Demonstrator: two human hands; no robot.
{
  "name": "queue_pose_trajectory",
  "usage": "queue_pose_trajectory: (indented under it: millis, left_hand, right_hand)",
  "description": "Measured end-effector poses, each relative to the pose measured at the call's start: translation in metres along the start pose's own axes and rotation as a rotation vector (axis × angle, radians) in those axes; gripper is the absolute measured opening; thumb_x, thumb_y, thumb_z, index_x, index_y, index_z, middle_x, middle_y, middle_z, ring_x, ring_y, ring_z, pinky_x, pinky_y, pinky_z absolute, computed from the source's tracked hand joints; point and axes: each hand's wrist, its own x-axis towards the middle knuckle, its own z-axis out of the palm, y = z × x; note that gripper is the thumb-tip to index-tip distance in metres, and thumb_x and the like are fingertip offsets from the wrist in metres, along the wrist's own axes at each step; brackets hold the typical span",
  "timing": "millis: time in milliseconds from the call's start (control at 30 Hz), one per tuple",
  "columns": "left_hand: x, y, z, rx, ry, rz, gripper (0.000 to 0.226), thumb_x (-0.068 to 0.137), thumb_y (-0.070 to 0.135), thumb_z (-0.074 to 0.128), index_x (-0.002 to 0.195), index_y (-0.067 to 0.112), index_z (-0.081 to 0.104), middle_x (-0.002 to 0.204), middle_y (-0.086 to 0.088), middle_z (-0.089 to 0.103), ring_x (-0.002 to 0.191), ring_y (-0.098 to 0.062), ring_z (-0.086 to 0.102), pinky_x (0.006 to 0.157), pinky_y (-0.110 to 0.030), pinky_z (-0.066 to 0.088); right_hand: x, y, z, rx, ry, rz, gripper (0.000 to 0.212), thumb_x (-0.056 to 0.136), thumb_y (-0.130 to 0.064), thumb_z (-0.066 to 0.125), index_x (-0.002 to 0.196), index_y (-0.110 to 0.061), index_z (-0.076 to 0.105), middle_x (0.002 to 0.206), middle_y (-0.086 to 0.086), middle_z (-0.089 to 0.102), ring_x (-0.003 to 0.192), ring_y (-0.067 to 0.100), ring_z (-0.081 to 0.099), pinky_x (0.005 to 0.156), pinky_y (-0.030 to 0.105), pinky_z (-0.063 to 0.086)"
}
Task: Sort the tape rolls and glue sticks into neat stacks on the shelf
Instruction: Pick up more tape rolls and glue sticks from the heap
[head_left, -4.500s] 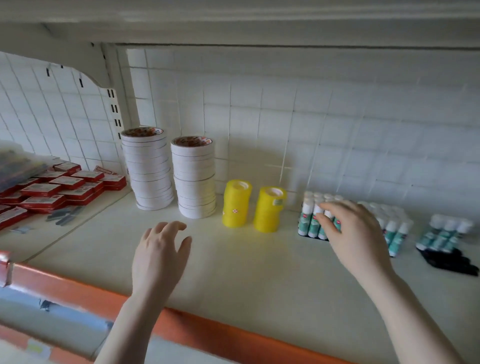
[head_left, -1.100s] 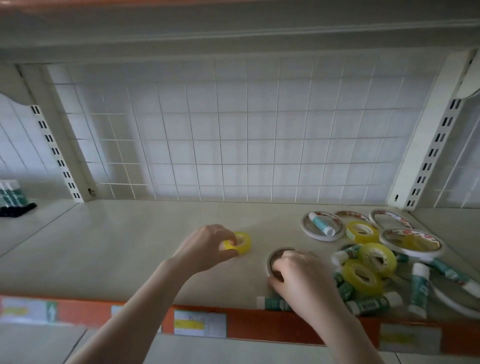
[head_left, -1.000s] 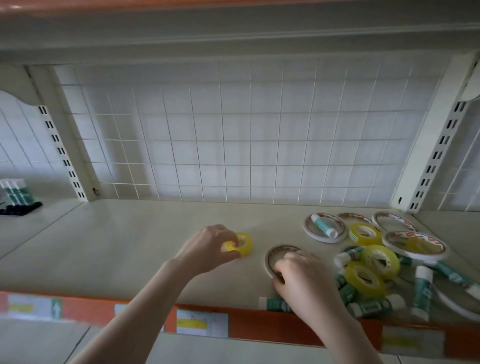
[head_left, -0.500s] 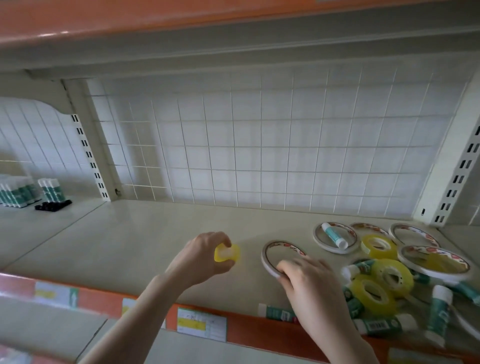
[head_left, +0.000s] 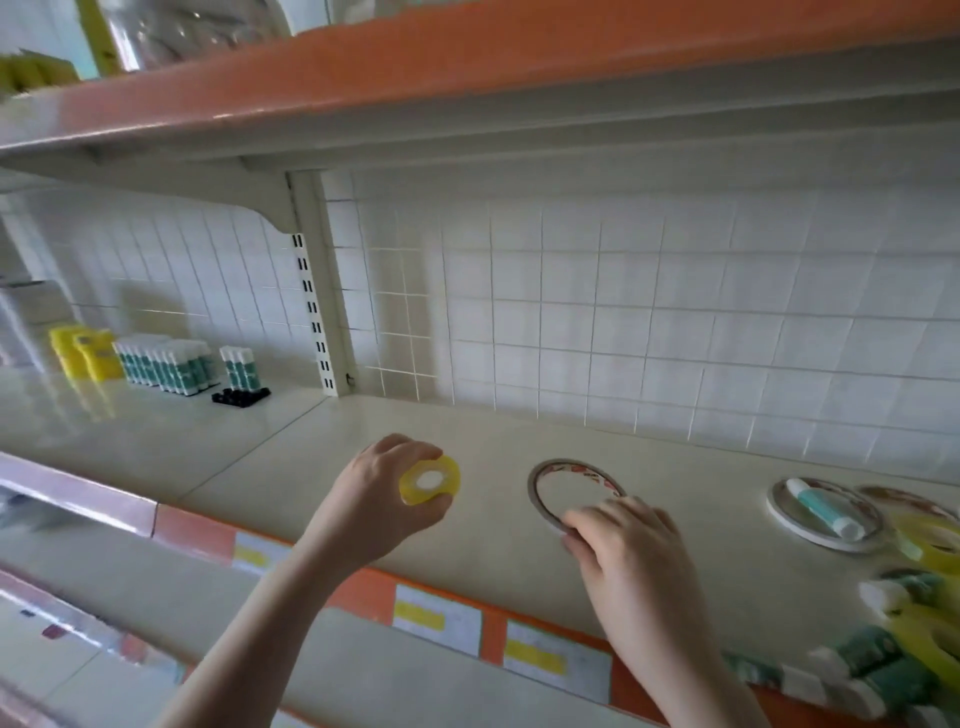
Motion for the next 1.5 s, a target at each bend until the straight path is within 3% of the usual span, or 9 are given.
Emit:
queue_pose_trajectory:
  millis: [133, 333, 600, 733, 933, 1300, 1400, 1500]
  left_hand:
    - [-0.006, -0.059, -0.048, 0.014, 0.004, -0.014, 0.045, 0.068, 0.040, 0.074, 0.109, 0.022, 0.066, 0.100, 0.014, 0.054, 0.082, -0.007, 0.054, 0.074, -0.017, 0.038]
    - [-0.007, -0.172, -0.124, 0.052, 0.025, -0.030, 0.069, 0.057, 0.064, 0.048, 0.109, 0.022, 0.067, 0.099, 0.014, 0.053, 0.085, -0.007, 0.054, 0.075, -0.022, 0.038]
    - [-0.009, -0.296, -0.206, 0.106, 0.087, -0.118, 0.045, 0.069, 0.041, 0.076, 0.107, 0.018, 0.068, 0.101, 0.004, 0.061, 0.081, -0.018, 0.061, 0.072, -0.025, 0.042]
    - [-0.005, -0.351, -0.234, 0.126, 0.158, -0.182, 0.040, 0.073, 0.034, 0.077, 0.109, 0.019, 0.068, 0.104, 0.004, 0.062, 0.081, -0.016, 0.059, 0.072, -0.023, 0.038]
    - [0.012, -0.441, -0.267, 0.168, 0.155, -0.242, 0.049, 0.071, 0.048, 0.071, 0.111, 0.020, 0.067, 0.107, 0.002, 0.061, 0.085, -0.020, 0.061, 0.075, -0.026, 0.043]
    - [0.077, -0.594, -0.332, 0.192, 0.153, -0.280, 0.050, 0.072, 0.050, 0.071, 0.112, 0.019, 0.066, 0.109, 0.001, 0.061, 0.087, -0.022, 0.061, 0.073, -0.024, 0.040]
    - [0.097, -0.634, -0.343, 0.173, 0.148, -0.268, 0.044, 0.075, 0.040, 0.074, 0.113, 0.020, 0.065, 0.110, 0.002, 0.060, 0.088, -0.021, 0.061, 0.072, -0.024, 0.039]
    - [0.118, -0.675, -0.354, 0.139, 0.112, -0.200, 0.056, 0.069, 0.056, 0.066, 0.111, 0.019, 0.066, 0.107, 0.002, 0.061, 0.087, -0.021, 0.061, 0.075, -0.030, 0.048]
  right_hand:
    - [0.026, -0.066, 0.041, 0.031, 0.030, -0.023, 0.006, 0.063, -0.022, 0.067, 0.064, -0.023, 0.061, 0.061, -0.009, 0.056, 0.068, 0.015, 0.049, 0.064, 0.026, 0.030]
    - [0.072, -0.175, 0.113, 0.059, 0.005, -0.035, 0.014, 0.063, -0.016, 0.076, 0.068, -0.021, 0.064, 0.064, -0.007, 0.060, 0.068, 0.020, 0.057, 0.064, 0.027, 0.029]
    - [0.146, -0.294, 0.188, 0.117, -0.065, -0.074, 0.026, 0.056, -0.010, 0.087, 0.069, -0.019, 0.067, 0.065, -0.005, 0.065, 0.070, 0.024, 0.062, 0.062, 0.029, 0.043]
    - [0.178, -0.337, 0.230, 0.172, -0.078, -0.128, 0.023, 0.058, -0.006, 0.085, 0.070, -0.016, 0.068, 0.066, -0.001, 0.066, 0.069, 0.027, 0.062, 0.062, 0.034, 0.048]
    - [0.229, -0.394, 0.303, 0.178, -0.039, -0.161, 0.017, 0.064, -0.008, 0.082, 0.068, -0.013, 0.066, 0.065, 0.003, 0.065, 0.067, 0.030, 0.060, 0.061, 0.036, 0.047]
    - [0.319, -0.483, 0.410, 0.144, -0.071, -0.163, 0.021, 0.063, -0.009, 0.083, 0.062, -0.014, 0.063, 0.062, 0.001, 0.064, 0.063, 0.028, 0.058, 0.058, 0.031, 0.041]
    - [0.335, -0.507, 0.438, 0.110, -0.068, -0.153, 0.021, 0.065, -0.010, 0.082, 0.061, -0.015, 0.062, 0.061, 0.000, 0.063, 0.063, 0.028, 0.058, 0.056, 0.031, 0.040]
    - [0.347, -0.533, 0.465, 0.059, -0.022, -0.149, 0.015, 0.069, -0.012, 0.075, 0.061, -0.016, 0.063, 0.062, 0.000, 0.064, 0.061, 0.027, 0.058, 0.054, 0.030, 0.042]
